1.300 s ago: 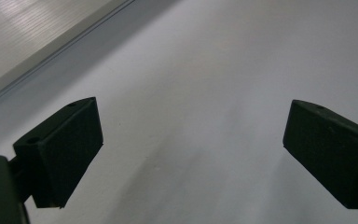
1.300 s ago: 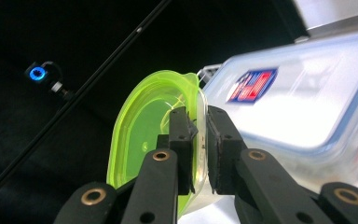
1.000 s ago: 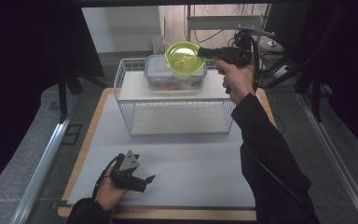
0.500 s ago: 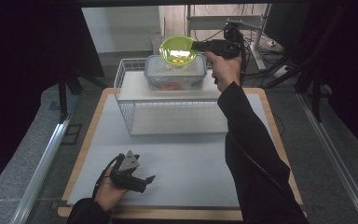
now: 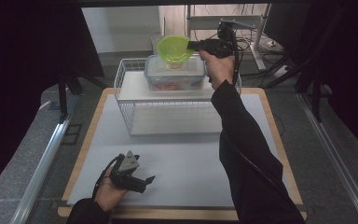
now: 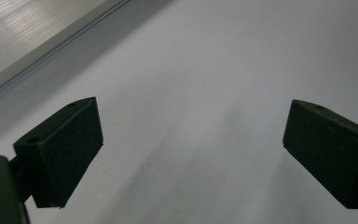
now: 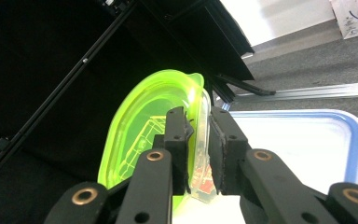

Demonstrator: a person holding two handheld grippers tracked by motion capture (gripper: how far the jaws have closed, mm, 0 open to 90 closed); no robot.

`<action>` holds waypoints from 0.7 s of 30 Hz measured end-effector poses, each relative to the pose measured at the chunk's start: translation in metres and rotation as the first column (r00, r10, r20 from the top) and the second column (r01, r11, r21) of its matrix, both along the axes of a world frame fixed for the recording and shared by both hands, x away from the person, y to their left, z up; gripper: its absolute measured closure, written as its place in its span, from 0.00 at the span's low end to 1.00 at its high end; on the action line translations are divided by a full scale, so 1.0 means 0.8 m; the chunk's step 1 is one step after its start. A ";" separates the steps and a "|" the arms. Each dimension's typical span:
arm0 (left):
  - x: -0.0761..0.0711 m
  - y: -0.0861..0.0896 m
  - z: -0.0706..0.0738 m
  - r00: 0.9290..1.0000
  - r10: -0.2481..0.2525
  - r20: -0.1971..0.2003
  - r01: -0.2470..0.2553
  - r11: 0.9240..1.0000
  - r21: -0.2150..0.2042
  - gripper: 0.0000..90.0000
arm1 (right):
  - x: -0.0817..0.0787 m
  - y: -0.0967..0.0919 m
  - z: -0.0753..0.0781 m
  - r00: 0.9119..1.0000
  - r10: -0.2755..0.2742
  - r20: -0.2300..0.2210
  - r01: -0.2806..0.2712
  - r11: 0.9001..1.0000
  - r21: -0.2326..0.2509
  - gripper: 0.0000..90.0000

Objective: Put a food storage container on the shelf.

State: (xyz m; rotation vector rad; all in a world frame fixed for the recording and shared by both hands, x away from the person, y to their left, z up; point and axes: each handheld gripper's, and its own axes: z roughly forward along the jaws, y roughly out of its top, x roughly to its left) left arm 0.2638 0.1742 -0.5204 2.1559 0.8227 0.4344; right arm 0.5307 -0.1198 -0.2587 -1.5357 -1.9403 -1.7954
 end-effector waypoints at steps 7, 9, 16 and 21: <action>0.000 0.001 0.000 1.000 0.001 -0.004 -0.001 1.000 0.000 0.05 | 0.003 0.003 -0.003 1.000 -0.011 -0.005 0.011 1.000 0.005 0.82; 0.000 0.001 -0.001 1.000 0.001 -0.005 -0.001 1.000 0.001 0.05 | 0.003 0.002 -0.004 1.000 -0.012 -0.005 0.012 1.000 0.003 0.81; 0.000 0.001 -0.001 1.000 0.000 -0.004 0.000 1.000 0.005 0.05 | 0.003 0.004 -0.006 1.000 -0.015 -0.009 0.015 1.000 -0.002 0.75; 0.000 0.000 -0.001 1.000 0.000 -0.004 0.000 1.000 0.005 0.05 | 0.003 0.004 -0.007 1.000 -0.016 -0.004 0.016 1.000 -0.004 0.69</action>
